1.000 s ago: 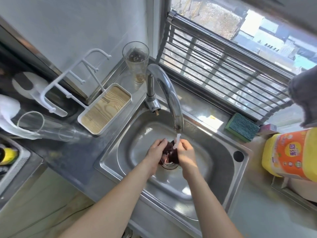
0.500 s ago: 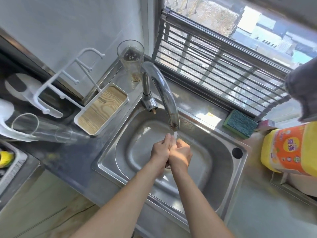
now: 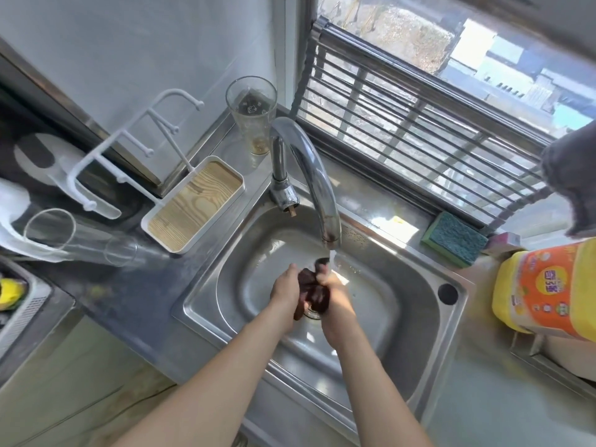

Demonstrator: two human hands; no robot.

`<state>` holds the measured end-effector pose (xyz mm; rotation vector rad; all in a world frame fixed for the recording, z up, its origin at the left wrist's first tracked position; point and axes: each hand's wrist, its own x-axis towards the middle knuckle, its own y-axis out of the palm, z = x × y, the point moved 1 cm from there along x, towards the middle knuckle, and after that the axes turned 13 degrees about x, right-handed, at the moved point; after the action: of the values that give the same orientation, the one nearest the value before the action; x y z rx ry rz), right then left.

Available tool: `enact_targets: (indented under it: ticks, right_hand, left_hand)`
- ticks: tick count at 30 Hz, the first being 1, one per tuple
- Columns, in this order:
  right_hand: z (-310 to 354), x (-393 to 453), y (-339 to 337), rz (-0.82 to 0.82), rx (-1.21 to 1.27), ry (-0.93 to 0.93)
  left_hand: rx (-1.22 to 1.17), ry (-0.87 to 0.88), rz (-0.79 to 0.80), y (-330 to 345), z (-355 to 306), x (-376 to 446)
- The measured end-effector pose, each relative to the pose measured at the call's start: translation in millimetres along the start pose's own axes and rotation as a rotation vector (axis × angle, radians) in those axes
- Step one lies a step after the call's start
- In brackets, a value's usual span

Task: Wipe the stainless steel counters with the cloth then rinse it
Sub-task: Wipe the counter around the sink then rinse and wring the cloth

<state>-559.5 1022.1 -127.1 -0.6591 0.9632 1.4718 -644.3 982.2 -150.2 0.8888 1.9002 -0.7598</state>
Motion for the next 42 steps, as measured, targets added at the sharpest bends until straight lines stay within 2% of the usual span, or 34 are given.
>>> enact_targets:
  ticks: [2, 5, 8, 10, 12, 14, 16, 18, 20, 23, 25, 26, 28, 31, 34, 37, 42]
  right_hand:
    - [-3, -1, 4, 0.07, -0.123, -0.018]
    - [2, 5, -2, 0.058, -0.318, -0.145]
    - [15, 9, -14, -0.211, -0.51, -0.299]
    - [21, 8, -15, -0.356, -0.472, -0.336]
    - [19, 8, -13, -0.417, -0.361, -0.292]
    - [17, 7, -6, -0.333, -0.171, -0.176]
    - [12, 2, 1, -0.161, -0.047, -0.095]
    - [3, 3, 2, -0.032, -0.069, -0.084]
    - [-3, 7, -1, -0.005, -0.108, -0.149]
    - [3, 12, -5, -0.277, -0.104, -0.328]
    - [15, 5, -6, -0.483, 0.0, -0.368]
    - [19, 4, -7, -0.508, 0.054, -0.357]
    - [17, 8, -8, -0.402, 0.051, -0.282]
    - [5, 7, 0, -0.174, -0.192, -0.209]
    - [0, 4, -1, -0.246, -0.389, -0.27]
    - [4, 7, -4, -0.342, -0.397, -0.252]
    - [19, 6, -4, -0.38, -0.396, -0.241]
  left_hand:
    - [0.027, 0.053, 0.118, 3, -13, -21]
    - [0.04, 0.12, 0.113, 1, -17, -21]
    - [0.031, 0.119, 0.084, -4, -11, -13]
    - [0.087, 0.173, 0.092, -3, -6, -12]
    - [0.142, 0.226, 0.101, 2, -5, -15]
    - [0.134, 0.229, 0.083, 10, -8, -17]
    - [0.099, 0.194, 0.064, 16, -13, -19]
    - [0.088, 0.169, 0.058, 18, -15, -15]
    - [0.139, 0.185, 0.014, 18, -14, -14]
    - [0.228, 0.245, -0.211, 15, -9, -14]
    - [0.137, 0.2, -0.304, 13, -7, -14]
    - [0.066, 0.157, -0.298, 11, -6, -13]
    - [-0.044, 0.085, -0.197, 12, -7, -11]
    - [-0.008, 0.077, -0.023, 19, -17, -20]
    - [0.081, 0.107, 0.027, 27, -17, -22]
    - [0.12, 0.112, 0.022, 30, -6, -18]
    - [0.103, 0.125, 0.112, 31, -10, -28]
